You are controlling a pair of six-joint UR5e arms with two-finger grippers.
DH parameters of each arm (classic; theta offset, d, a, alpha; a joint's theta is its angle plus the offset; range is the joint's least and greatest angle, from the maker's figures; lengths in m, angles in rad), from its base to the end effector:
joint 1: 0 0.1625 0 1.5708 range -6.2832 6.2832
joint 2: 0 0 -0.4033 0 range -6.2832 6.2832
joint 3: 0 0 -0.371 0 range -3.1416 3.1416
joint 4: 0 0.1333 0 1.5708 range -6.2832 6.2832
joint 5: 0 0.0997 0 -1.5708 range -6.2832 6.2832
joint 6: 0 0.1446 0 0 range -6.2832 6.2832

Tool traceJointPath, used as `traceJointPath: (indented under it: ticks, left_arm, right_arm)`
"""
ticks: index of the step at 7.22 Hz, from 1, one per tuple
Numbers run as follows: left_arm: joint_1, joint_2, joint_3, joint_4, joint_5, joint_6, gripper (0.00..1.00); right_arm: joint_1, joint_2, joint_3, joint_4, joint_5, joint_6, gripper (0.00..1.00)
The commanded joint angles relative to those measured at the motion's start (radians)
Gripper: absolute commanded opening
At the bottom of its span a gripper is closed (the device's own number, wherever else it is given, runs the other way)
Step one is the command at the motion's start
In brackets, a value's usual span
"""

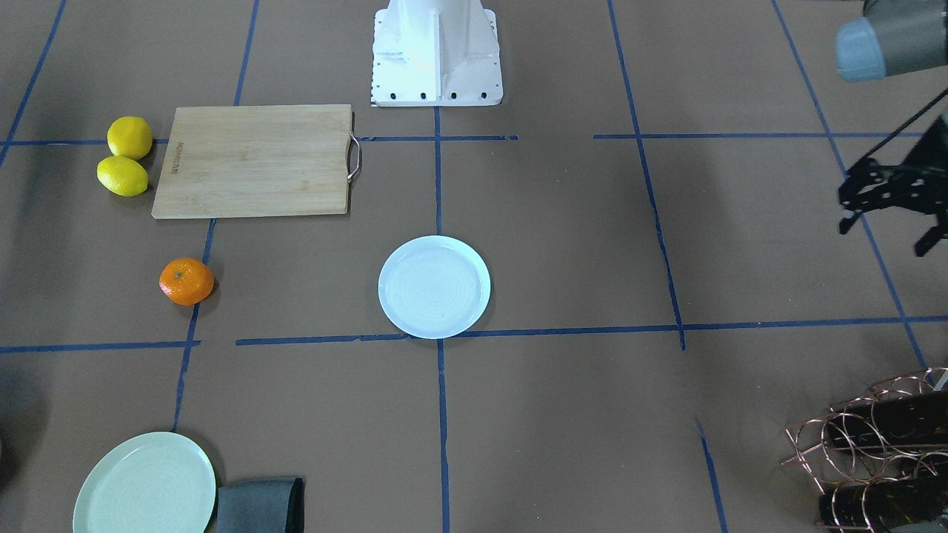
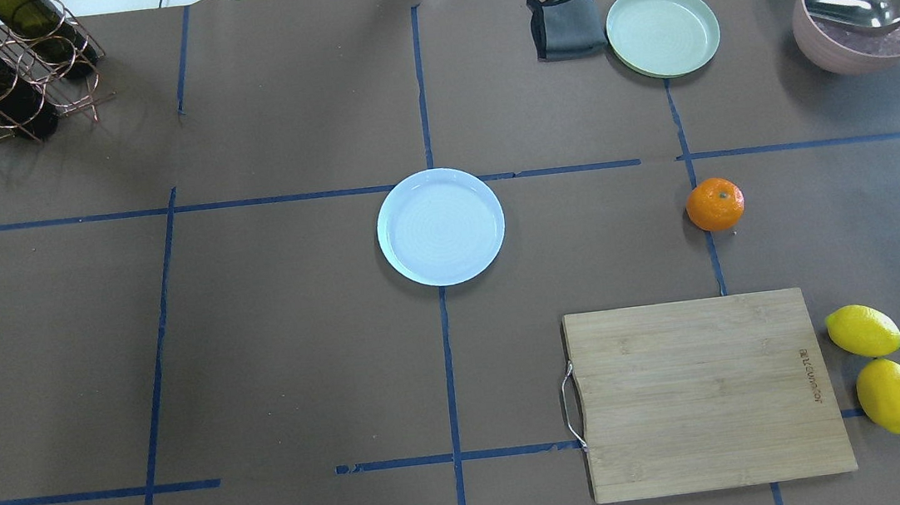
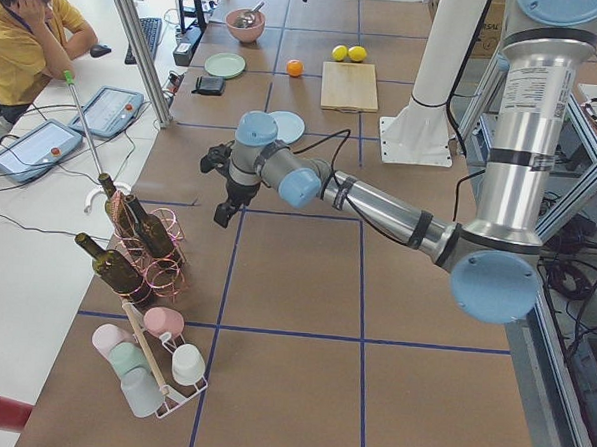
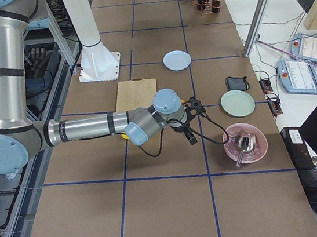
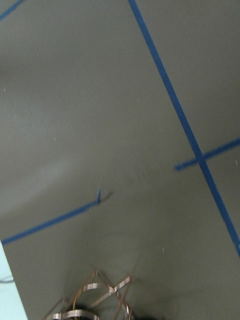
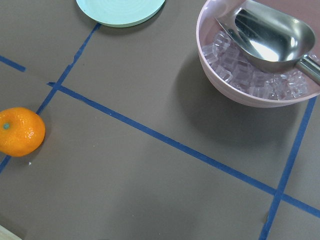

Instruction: Pick orange to plate

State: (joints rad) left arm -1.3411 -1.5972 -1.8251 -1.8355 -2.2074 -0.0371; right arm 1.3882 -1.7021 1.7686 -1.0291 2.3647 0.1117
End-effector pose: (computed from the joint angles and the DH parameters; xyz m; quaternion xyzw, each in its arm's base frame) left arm 0.0706 -0.5100 0.5106 0.2134 0.3327 0.1718 0.9023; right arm -0.0533 -0.4550 0.5639 0.2191 -0.4054 -0.1469 0.8753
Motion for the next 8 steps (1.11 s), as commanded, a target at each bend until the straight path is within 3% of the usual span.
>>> traceJointPath:
  ticks: [1,2,5,7,8]
  left_arm:
    - [-0.238,0.092,0.056,0.188,-0.096,0.294,1.00]
    - [-0.253,0.165,0.070,0.215,-0.116,0.322,1.00]
    - [-0.262,0.111,0.072,0.473,-0.112,0.326,1.00]
    - [-0.260,0.108,0.076,0.466,-0.123,0.329,1.00]
    - [-0.260,0.106,0.075,0.464,-0.121,0.327,1.00]
  right_arm:
    - [-0.085,0.054,0.012,-0.009,-0.053,0.099,1.00]
    - [-0.127,0.114,0.015,-0.055,-0.059,0.162,1.00]
    - [-0.292,0.255,0.121,-0.358,-0.210,0.283,1.00]
    - [-0.530,0.321,0.114,-0.341,-0.428,0.567,1.00]
    - [-0.582,0.328,0.101,-0.326,-0.477,0.626,1.00]
